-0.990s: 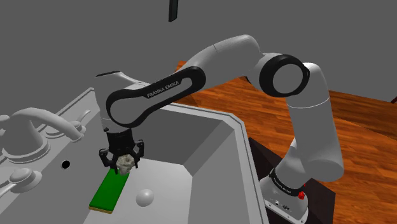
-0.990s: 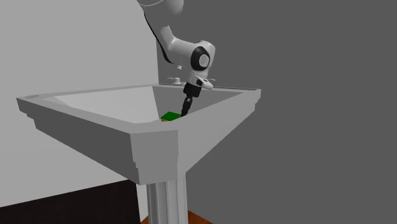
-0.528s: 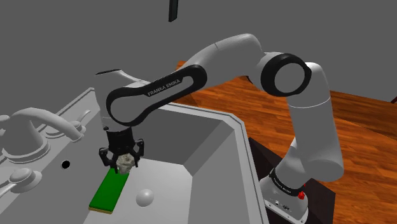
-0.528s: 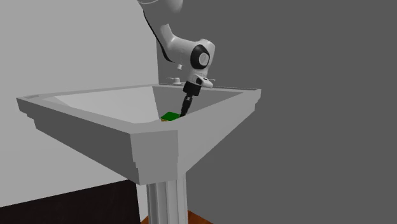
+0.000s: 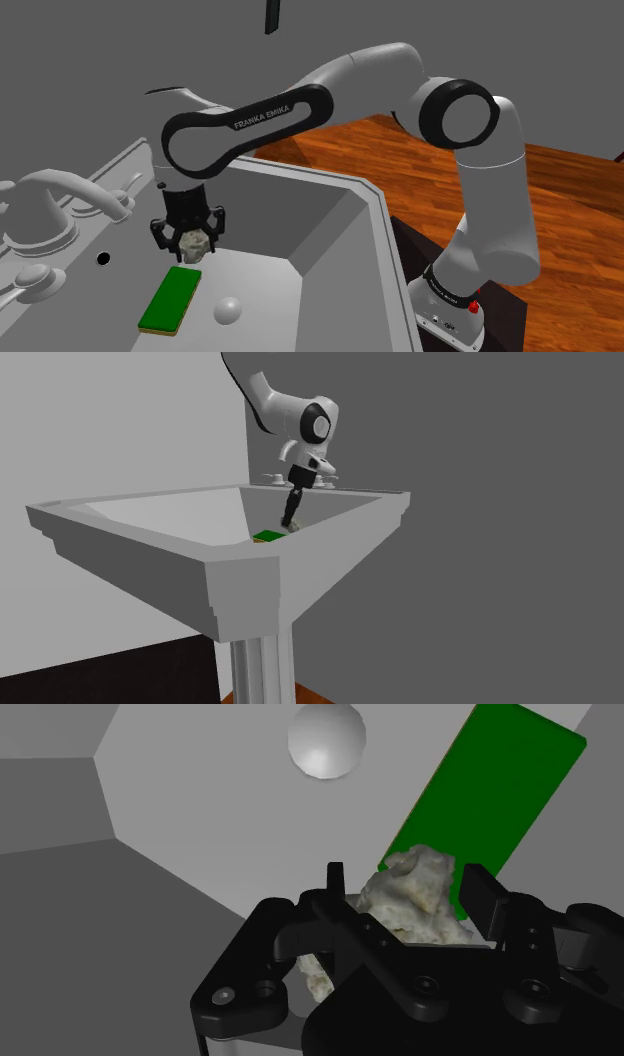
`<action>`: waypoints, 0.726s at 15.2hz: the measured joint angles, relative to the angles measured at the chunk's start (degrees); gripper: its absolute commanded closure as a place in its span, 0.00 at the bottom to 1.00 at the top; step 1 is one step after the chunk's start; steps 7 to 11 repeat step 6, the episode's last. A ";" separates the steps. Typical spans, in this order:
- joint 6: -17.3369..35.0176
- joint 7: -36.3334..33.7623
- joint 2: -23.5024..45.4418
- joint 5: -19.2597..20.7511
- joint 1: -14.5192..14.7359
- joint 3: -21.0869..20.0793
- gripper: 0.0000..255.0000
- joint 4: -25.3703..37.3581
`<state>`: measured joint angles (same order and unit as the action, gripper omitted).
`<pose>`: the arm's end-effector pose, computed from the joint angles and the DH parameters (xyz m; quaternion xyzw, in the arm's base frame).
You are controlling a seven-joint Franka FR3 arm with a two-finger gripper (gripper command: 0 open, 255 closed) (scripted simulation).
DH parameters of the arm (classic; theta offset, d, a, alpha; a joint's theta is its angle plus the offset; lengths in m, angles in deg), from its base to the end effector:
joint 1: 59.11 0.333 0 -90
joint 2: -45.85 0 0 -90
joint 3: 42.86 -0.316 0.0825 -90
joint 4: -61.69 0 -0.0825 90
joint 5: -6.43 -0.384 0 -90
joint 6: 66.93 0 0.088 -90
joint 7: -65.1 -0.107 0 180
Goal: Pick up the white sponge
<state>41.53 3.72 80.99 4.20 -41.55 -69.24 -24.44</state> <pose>0.5236 0.4397 0.3269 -0.9684 0.1825 0.1678 0.0261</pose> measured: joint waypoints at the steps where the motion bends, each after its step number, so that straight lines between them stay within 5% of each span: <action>1: -0.67 -0.06 -0.36 -0.10 -0.08 -0.08 1.00 0.33; 11: -3.27 -0.36 -1.92 -0.57 -0.36 -0.43 1.00 1.48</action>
